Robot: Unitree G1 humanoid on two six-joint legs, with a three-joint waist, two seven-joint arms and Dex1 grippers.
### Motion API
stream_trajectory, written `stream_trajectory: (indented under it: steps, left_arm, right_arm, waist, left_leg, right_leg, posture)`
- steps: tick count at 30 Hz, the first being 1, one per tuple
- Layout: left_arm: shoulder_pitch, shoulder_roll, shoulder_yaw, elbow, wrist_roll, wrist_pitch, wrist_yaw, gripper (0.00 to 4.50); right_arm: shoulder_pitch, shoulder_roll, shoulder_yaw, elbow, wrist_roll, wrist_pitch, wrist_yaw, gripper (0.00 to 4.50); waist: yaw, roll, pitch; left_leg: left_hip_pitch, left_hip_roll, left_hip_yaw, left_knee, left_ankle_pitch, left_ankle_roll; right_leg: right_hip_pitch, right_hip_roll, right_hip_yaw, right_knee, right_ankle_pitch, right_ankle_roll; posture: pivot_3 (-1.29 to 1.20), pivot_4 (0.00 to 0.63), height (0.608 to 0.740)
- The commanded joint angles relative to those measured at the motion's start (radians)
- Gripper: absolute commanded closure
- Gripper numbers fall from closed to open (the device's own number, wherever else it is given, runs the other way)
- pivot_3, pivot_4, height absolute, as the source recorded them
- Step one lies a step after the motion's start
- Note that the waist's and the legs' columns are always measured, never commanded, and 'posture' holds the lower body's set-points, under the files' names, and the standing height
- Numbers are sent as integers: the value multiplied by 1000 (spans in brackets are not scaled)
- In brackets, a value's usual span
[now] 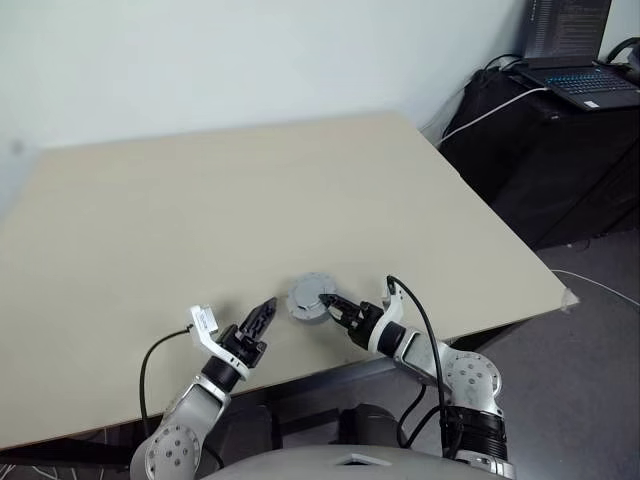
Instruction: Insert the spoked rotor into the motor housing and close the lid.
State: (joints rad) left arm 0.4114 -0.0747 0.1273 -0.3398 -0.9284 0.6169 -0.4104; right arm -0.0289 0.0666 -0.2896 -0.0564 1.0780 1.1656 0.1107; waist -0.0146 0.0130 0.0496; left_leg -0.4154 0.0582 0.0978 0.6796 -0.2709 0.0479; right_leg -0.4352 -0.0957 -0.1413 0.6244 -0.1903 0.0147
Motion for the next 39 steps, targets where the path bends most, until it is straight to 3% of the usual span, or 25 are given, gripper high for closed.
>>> stream_trajectory:
  steps: [1, 7, 26, 39]
  left_arm:
    - [24, -74, 23, -47, -176, 14, 36, 1916]
    - [74, -113, 11, -18, -349, 0, 85, 32]
    - [76, -122, -96, -3, -462, -34, 76, 32]
    - [81, -108, -140, -29, -462, -77, 48, 32]
  right_arm:
    - [-45, 50, 4, -56, 81, -13, -4, 2407]
    - [-69, 50, 12, -72, 146, -21, -38, 2407]
    - [-56, 6, 121, -26, 522, 34, -119, 2407]
    - [-72, -47, 170, 53, 482, 8, -106, 2407]
  waist:
    - [-3, 0, 0]
    - [-6, -1, 1]
    - [-9, -1, 1]
    - [-9, -2, 1]
  left_leg:
    - [0, 0, 0, 0, 0, 0]
    - [-3, 0, 1, 0, 0, 0]
    - [-4, 0, 1, 1, 0, 0]
    - [-4, 0, 1, 3, 0, 1]
  right_leg:
    - [0, 0, 0, 0, 0, 0]
    - [-3, 0, 1, 0, 0, 0]
    - [-4, 2, 1, 1, 0, 0]
    - [-3, 2, 2, 1, 1, 1]
  posture:
    - [0, 0, 740]
    - [0, 0, 740]
    - [0, 0, 740]
    - [0, 0, 740]
